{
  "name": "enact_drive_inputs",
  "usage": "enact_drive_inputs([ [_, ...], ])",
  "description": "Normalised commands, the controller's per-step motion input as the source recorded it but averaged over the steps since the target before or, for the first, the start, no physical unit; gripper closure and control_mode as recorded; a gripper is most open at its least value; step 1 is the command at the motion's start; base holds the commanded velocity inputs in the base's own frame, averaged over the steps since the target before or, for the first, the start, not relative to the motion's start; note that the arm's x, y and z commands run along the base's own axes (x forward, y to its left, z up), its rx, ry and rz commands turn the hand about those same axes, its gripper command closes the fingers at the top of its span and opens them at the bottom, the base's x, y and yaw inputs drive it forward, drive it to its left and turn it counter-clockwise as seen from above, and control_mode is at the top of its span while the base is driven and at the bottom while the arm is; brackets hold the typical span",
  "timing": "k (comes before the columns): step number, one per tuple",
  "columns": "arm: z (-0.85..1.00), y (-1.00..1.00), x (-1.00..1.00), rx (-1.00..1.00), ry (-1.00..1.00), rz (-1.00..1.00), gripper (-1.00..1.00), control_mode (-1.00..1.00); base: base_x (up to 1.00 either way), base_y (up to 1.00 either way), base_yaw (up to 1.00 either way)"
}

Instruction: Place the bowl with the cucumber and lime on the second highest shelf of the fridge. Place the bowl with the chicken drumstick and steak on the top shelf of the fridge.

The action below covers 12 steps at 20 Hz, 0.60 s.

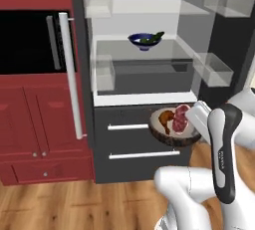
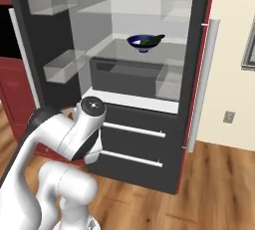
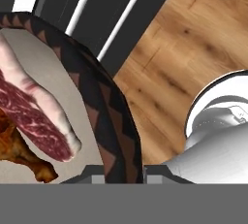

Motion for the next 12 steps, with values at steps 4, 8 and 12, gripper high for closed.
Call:
enact_drive_inputs([
  [4, 0.00, 0.00, 0.00, 0.00, 0.00, 0.00, 1.00, 1.00, 0.95, 0.14, 0.00],
  [8, 0.00, 0.00, 0.00, 0.00, 0.00, 0.00, 1.00, 1.00, 0.96, 0.13, 0.00],
  [12, 0.00, 0.00, 0.00, 0.00, 0.00, 0.00, 1.00, 1.00, 0.82, 0.16, 0.00],
])
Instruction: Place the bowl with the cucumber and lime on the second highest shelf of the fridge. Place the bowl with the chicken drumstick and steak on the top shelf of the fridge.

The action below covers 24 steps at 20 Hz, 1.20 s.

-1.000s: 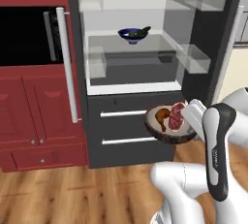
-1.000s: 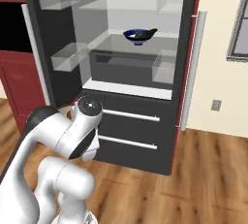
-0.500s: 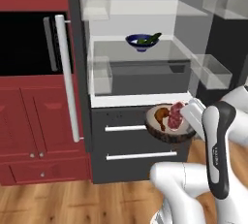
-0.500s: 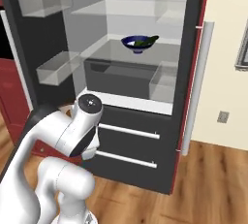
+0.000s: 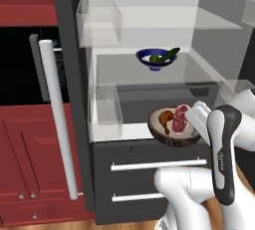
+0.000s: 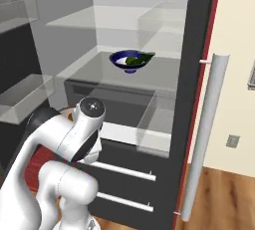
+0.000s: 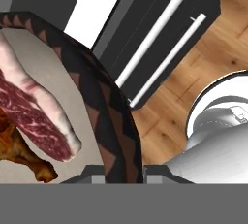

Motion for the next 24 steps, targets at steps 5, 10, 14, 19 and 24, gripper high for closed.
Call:
enact_drive_inputs([
  [5, 0.00, 0.00, 0.00, 0.00, 0.00, 0.00, 1.00, 1.00, 0.82, 0.30, 0.00],
  [10, 0.00, 0.00, 0.00, 0.00, 0.00, 0.00, 1.00, 1.00, 0.84, 0.32, 0.00],
  [14, 0.00, 0.00, 0.00, 0.00, 0.00, 0.00, 1.00, 1.00, 0.70, 0.06, 0.00],
  [19, 0.38, 0.00, -0.03, 0.00, -0.07, -0.04, 1.00, -1.00, 0.14, 0.00, 0.00],
  [24, 1.00, 0.00, -0.13, 0.00, -0.28, -0.11, 1.00, -1.00, 0.00, 0.00, 0.00],
])
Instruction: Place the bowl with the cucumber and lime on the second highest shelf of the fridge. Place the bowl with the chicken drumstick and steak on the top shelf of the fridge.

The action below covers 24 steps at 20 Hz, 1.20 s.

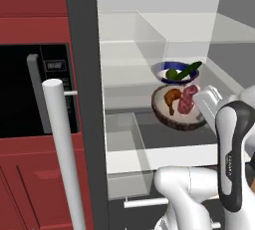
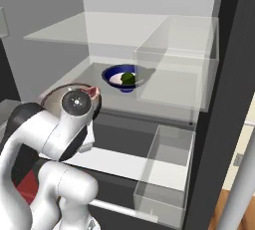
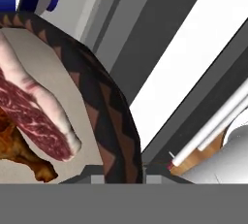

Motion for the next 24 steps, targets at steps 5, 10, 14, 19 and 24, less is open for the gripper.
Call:
enact_drive_inputs([
  [5, 1.00, 0.00, -0.01, 0.00, -0.28, -0.14, 1.00, -1.00, 0.00, 0.00, 0.00],
  [10, 1.00, -0.13, -0.22, 0.00, -0.16, -0.17, 1.00, -1.00, 0.00, 0.00, 0.00],
  [14, 1.00, -0.08, -0.14, 0.00, -0.04, -0.08, 1.00, -1.00, 0.00, 0.00, 0.00],
  [19, 0.74, -0.05, 0.70, 0.00, -0.11, 0.00, 1.00, -1.00, 0.00, 0.00, 0.00],
  [24, 0.14, -0.18, 1.00, 0.00, -0.05, 0.00, 1.00, -1.00, 0.00, 0.00, 0.00],
])
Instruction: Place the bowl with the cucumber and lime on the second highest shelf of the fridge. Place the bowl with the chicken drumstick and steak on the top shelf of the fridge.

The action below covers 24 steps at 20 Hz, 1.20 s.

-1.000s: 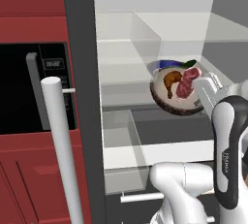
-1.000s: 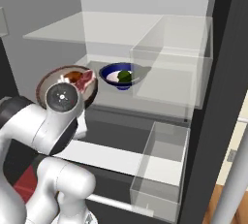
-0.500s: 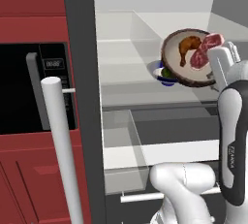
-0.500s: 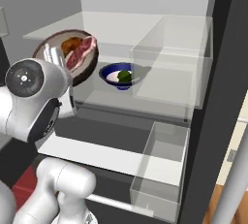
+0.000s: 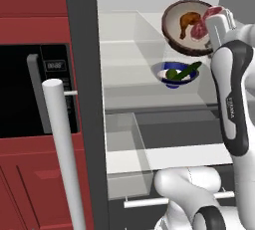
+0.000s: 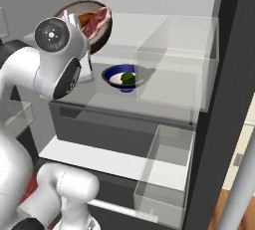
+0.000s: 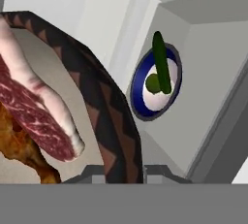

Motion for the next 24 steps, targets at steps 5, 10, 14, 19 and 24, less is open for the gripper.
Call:
enact_drive_inputs([
  [5, 0.00, -0.20, 1.00, 0.00, 0.01, -0.02, 1.00, -1.00, 0.00, 0.00, 0.00],
  [10, 0.00, -0.23, 1.00, 0.00, 0.01, -0.03, 1.00, -1.00, 0.00, 0.00, 0.00],
  [14, 0.00, -0.16, 1.00, 0.00, 0.00, -0.06, 1.00, -1.00, 0.00, 0.00, 0.00],
  [19, 0.02, -0.03, 0.91, 0.00, 0.03, -0.12, 1.00, -1.00, 0.00, 0.00, 0.00],
  [24, 0.07, 0.00, 0.24, 0.00, 0.01, -0.08, -1.00, -1.00, 0.00, 0.00, 0.00],
])
